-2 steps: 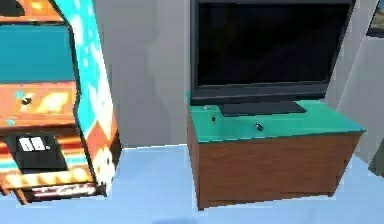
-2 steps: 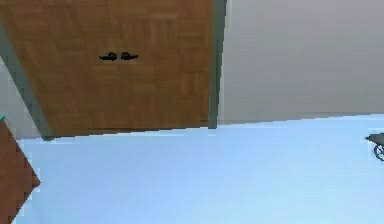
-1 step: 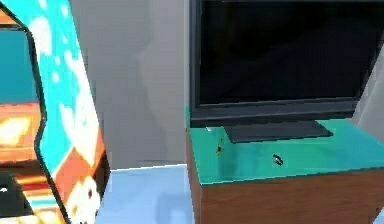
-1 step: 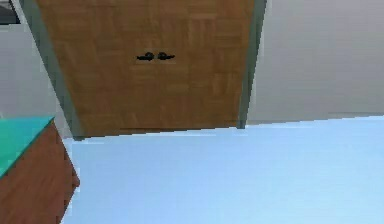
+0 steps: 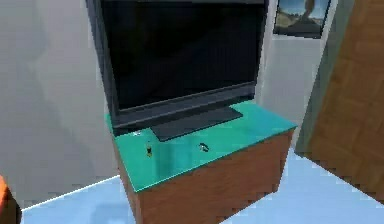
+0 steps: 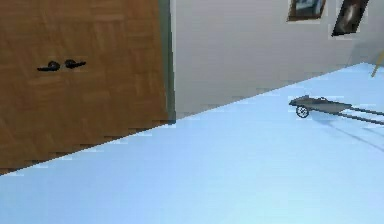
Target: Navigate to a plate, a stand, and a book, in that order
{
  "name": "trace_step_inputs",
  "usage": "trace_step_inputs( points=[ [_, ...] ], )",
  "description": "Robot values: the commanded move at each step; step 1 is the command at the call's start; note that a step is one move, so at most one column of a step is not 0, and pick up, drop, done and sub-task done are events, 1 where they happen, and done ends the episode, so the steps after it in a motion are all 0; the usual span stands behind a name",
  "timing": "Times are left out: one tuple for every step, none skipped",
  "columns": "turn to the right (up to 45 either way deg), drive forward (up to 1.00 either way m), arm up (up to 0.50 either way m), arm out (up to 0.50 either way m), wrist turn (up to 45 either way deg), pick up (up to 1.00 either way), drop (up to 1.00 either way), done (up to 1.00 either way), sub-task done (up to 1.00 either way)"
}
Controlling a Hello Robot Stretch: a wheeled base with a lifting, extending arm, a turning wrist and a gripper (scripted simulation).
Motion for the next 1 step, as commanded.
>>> trace_step_inputs(
  points=[
    [0.0, 0.00, 0.00, 0.00, 0.0, 0.00, 0.00, 0.00, 1.00]
  ],
)
